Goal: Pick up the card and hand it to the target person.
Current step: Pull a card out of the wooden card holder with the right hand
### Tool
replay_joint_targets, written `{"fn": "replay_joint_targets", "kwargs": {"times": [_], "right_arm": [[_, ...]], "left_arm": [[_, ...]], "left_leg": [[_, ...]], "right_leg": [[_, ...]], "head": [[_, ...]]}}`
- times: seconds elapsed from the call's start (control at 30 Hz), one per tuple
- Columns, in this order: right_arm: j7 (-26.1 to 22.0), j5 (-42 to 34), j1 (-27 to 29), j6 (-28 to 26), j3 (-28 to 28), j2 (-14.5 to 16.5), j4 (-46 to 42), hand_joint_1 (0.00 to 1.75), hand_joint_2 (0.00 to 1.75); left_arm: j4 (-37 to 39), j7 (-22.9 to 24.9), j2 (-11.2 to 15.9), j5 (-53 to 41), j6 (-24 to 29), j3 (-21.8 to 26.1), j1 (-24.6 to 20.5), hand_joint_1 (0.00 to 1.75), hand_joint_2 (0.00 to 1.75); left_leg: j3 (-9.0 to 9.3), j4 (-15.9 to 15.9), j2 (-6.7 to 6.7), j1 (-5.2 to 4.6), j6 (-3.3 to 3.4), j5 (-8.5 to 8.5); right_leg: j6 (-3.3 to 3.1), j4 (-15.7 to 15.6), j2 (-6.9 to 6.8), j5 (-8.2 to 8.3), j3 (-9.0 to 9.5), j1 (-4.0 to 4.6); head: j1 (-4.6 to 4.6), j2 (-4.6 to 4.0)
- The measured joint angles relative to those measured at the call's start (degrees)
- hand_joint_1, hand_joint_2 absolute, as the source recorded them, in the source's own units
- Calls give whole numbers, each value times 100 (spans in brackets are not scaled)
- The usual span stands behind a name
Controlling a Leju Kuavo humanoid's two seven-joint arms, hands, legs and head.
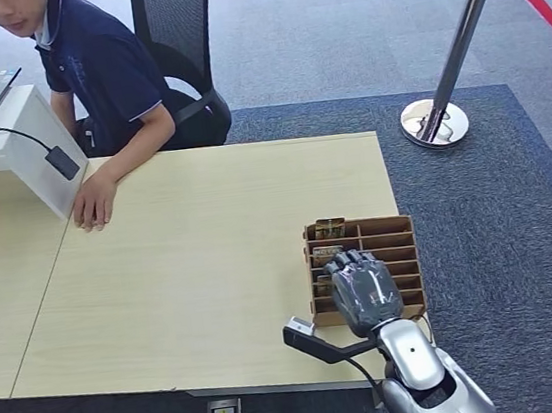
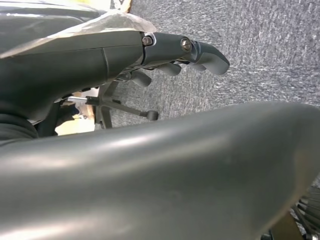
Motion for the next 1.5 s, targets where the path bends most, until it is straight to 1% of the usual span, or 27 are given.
{"fn": "replay_joint_targets", "kwargs": {"times": [0.1,0.2,0.33,0.37,0.43,0.73,0.93,1.1,1.3,1.4,1.5], "right_arm": [[12,13,7,0,-34,9,7,82,175],[33,38,19,-5,-62,31,22,95,175],[21,85,25,-22,-104,50,28,164,175],[10,91,24,-30,-114,57,28,171,175],[-18,97,28,-46,-122,69,30,175,175],[-102,224,89,-204,-162,83,-21,175,175],[-191,382,362,-397,-231,20,-463,175,175],[-487,442,634,-586,-358,-150,-1134,175,175],[-880,249,823,-607,-476,-267,-1880,175,175],[-1091,67,827,-537,-491,-300,-2168,175,175],[-1310,-125,683,-428,-483,-304,-2308,175,175]], "left_arm": [[0,0,0,-8,0,0,0,0,0],[0,0,0,-11,0,-1,0,0,0],[1,0,0,-12,0,-2,0,0,0],[1,0,0,-12,0,-2,0,0,0],[1,0,0,-12,1,-2,-1,0,0],[1,2,0,-10,2,0,1,0,0],[1,-6,0,-10,0,0,7,0,0],[0,-23,0,-10,-7,0,11,0,0],[1,-75,0,7,-19,0,12,0,0],[1,-105,0,29,-21,3,11,0,0],[1,-120,0,50,-22,12,9,0,0]], "left_leg": [[0,0,0,0,0,0],[0,0,0,0,0,0],[0,0,0,0,0,0],[0,0,0,0,0,0],[1,0,0,0,0,0],[2,0,0,0,0,0],[-1,0,0,0,0,0],[-4,0,0,0,1,-1],[-2,0,0,0,0,0],[-3,0,0,0,0,0],[-4,0,0,0,0,0]], "right_leg": [[0,0,0,0,0,0],[0,0,0,0,-1,0],[0,0,0,0,0,0],[0,0,0,0,0,0],[0,0,0,0,0,0],[0,0,0,0,0,0],[0,-1,0,0,-2,0],[0,-2,0,0,-4,0],[0,-2,0,0,-4,0],[0,-1,0,0,-3,0],[0,0,0,0,-2,0]], "head": [[0,1],[1,0],[0,1],[1,0],[1,0],[1,0],[1,1],[1,1],[0,1],[0,2],[0,2]]}}
